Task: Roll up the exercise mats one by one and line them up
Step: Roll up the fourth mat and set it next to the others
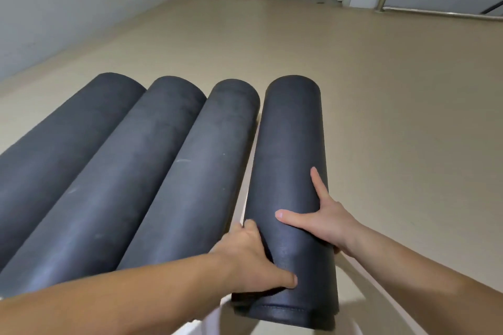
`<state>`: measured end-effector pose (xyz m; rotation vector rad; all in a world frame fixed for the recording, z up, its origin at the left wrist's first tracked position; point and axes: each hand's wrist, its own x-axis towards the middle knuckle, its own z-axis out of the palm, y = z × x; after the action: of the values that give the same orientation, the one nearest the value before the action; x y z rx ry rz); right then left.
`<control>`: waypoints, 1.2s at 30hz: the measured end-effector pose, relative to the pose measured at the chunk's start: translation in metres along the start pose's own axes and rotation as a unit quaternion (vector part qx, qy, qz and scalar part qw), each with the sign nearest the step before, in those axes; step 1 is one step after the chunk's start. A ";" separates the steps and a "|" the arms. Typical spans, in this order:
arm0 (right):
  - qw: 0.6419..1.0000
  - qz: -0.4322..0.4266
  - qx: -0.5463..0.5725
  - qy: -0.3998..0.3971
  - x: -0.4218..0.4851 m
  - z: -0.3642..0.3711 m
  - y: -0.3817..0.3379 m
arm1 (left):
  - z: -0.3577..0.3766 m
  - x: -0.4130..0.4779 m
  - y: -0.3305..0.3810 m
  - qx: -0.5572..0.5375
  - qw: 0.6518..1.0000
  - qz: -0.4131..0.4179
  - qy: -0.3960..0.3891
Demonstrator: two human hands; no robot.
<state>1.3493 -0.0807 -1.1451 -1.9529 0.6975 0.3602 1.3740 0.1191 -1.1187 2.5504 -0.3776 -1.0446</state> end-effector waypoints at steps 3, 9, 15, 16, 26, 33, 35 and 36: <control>0.996 0.007 -0.084 0.017 0.001 0.014 -0.017 | -0.007 0.005 -0.004 0.025 0.999 0.005 0.029; 0.986 -0.004 -0.165 0.027 0.001 0.033 -0.037 | -0.016 0.010 -0.006 0.081 0.996 -0.025 0.036; 0.997 -0.071 -0.026 -0.016 -0.015 0.009 0.010 | -0.023 0.016 -0.012 0.048 0.999 -0.024 0.002; 0.997 -0.074 -0.008 -0.029 -0.016 0.011 0.015 | -0.023 0.017 -0.012 0.049 0.999 -0.023 0.001; 0.997 -0.073 -0.027 0.027 -0.008 0.033 0.032 | -0.011 0.022 -0.017 0.109 0.993 -0.033 0.027; 0.996 -0.070 -0.018 0.054 -0.014 0.033 0.031 | -0.023 0.020 0.011 0.164 0.986 -0.037 -0.018; 0.995 -0.064 0.046 0.056 -0.013 0.030 0.029 | -0.035 0.021 0.016 0.175 0.984 -0.030 -0.027; 0.994 -0.064 0.072 0.051 -0.012 0.027 0.029 | -0.039 0.021 0.016 0.172 0.984 -0.029 -0.026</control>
<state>1.3235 -0.0624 -1.1719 -1.8767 0.6408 0.1288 1.4143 0.1051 -1.0993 2.8554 -0.5415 -1.1548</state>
